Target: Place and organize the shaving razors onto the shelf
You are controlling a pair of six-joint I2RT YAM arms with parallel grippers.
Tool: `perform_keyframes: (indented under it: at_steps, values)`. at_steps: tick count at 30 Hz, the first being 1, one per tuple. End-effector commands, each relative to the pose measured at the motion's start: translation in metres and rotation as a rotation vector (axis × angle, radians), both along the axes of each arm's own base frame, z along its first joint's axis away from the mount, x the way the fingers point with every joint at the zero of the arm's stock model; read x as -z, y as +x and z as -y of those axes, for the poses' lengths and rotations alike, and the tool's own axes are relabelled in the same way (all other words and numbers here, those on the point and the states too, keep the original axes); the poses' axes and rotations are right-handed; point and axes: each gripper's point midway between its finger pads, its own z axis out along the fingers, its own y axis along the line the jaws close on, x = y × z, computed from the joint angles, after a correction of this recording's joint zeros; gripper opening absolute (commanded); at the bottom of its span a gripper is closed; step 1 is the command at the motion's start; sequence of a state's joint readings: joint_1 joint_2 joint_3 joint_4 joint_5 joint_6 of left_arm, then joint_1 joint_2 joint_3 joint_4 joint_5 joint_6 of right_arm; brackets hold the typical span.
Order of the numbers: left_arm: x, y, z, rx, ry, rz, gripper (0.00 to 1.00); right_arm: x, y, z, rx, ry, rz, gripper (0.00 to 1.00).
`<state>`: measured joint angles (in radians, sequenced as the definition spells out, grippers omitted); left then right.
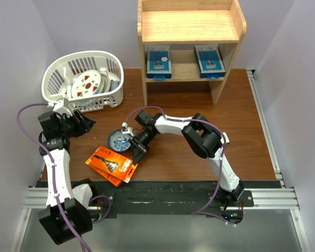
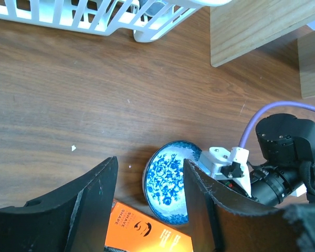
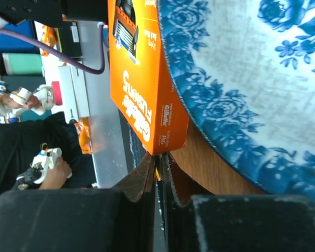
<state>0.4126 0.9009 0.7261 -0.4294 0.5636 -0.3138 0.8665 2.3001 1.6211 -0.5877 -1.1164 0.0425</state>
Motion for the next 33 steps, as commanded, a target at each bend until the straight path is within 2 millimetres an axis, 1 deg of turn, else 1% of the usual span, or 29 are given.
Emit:
perform_keyframes:
  at_steps: [1,2,3,4,6,7,8,10,11,12,13,14,16,17,18,19,20,21,22,23,24,25,26,27,29,30,31,32,33]
  values:
    - [-0.011,0.008,0.0,0.01,-0.017,0.052,0.57,-0.037,0.002,-0.008,-0.025,0.08,0.064,0.04]
    - [-0.012,0.009,0.0,0.01,-0.015,0.058,0.57,-0.043,0.0,-0.005,-0.043,0.1,0.08,0.0]
    - [-0.014,0.011,-0.001,0.007,-0.014,0.064,0.57,-0.051,0.001,-0.005,-0.047,0.116,0.098,0.0]
    - [-0.016,0.012,-0.002,0.006,-0.012,0.073,0.57,-0.065,0.002,-0.004,-0.059,0.155,0.138,0.0]
    - [-0.022,0.015,-0.003,0.006,-0.005,0.095,0.57,-0.08,-0.002,0.005,-0.078,0.149,0.133,0.0]
    - [-0.026,0.018,-0.004,0.005,-0.002,0.109,0.57,-0.093,0.001,0.004,-0.1,0.193,0.176,0.0]
    - [-0.031,0.021,-0.005,0.003,0.006,0.13,0.57,-0.107,-0.002,0.01,-0.108,0.196,0.18,0.0]
    - [-0.039,0.025,-0.007,-0.003,0.006,0.154,0.57,-0.13,0.009,0.012,-0.107,0.251,0.239,0.0]
    - [-0.044,0.028,-0.008,-0.006,0.013,0.175,0.57,-0.148,0.011,0.015,-0.1,0.28,0.264,0.0]
    - [-0.048,0.029,-0.009,-0.011,0.01,0.186,0.57,-0.165,0.021,0.018,-0.076,0.313,0.287,0.0]
    - [-0.053,0.031,-0.01,-0.015,0.015,0.203,0.57,-0.18,0.024,0.019,-0.057,0.333,0.282,0.0]
    - [-0.059,0.034,-0.012,-0.024,0.02,0.221,0.57,-0.199,0.035,0.024,-0.025,0.371,0.316,0.0]
    - [-0.069,0.038,-0.015,-0.032,0.034,0.248,0.57,-0.231,0.046,0.028,0.026,0.413,0.342,0.0]
    - [-0.073,0.039,-0.017,-0.035,0.042,0.259,0.57,-0.245,0.061,0.031,0.064,0.45,0.377,0.0]
    - [-0.075,0.04,-0.018,-0.037,0.051,0.264,0.57,-0.268,0.065,0.036,0.088,0.488,0.406,0.0]
    - [-0.08,0.042,-0.019,-0.039,0.058,0.273,0.57,-0.282,0.068,0.038,0.132,0.481,0.354,0.0]
    - [-0.08,0.043,-0.019,-0.037,0.058,0.271,0.57,-0.304,0.083,0.041,0.158,0.554,0.394,0.0]
    - [-0.081,0.043,-0.019,-0.035,0.06,0.273,0.57,-0.322,0.086,0.046,0.182,0.594,0.405,0.0]
    - [-0.083,0.044,-0.019,-0.032,0.06,0.276,0.57,-0.342,0.088,0.051,0.243,0.581,0.313,0.0]
    - [-0.082,0.044,-0.019,-0.032,0.054,0.272,0.57,-0.373,0.107,0.055,0.266,0.711,0.423,0.0]
    - [-0.081,0.044,-0.018,-0.03,0.046,0.267,0.57,-0.397,0.107,0.061,0.284,0.741,0.442,0.0]
    - [-0.08,0.044,-0.016,-0.023,0.038,0.262,0.57,-0.404,0.112,0.063,0.285,0.745,0.472,0.0]
    - [-0.078,0.044,-0.016,-0.022,0.034,0.256,0.57,-0.413,0.11,0.069,0.275,0.744,0.478,0.0]
    - [-0.077,0.043,-0.016,-0.021,0.031,0.251,0.57,-0.439,0.106,0.074,0.267,0.792,0.534,0.0]
    - [-0.075,0.042,-0.015,-0.014,0.039,0.242,0.57,-0.463,0.105,0.081,0.264,0.848,0.608,0.0]
    - [-0.073,0.042,-0.016,-0.012,0.044,0.235,0.57,-0.488,0.098,0.088,0.259,0.898,0.676,0.0]
    - [-0.071,0.042,-0.017,-0.011,0.05,0.228,0.57,-0.501,0.095,0.092,0.258,0.926,0.716,0.0]
    - [-0.068,0.041,-0.018,-0.007,0.065,0.222,0.57,-0.508,0.1,0.094,0.269,0.943,0.753,0.0]
    - [-0.067,0.041,-0.019,-0.01,0.074,0.216,0.57,-0.532,0.094,0.101,0.28,0.995,0.831,0.0]
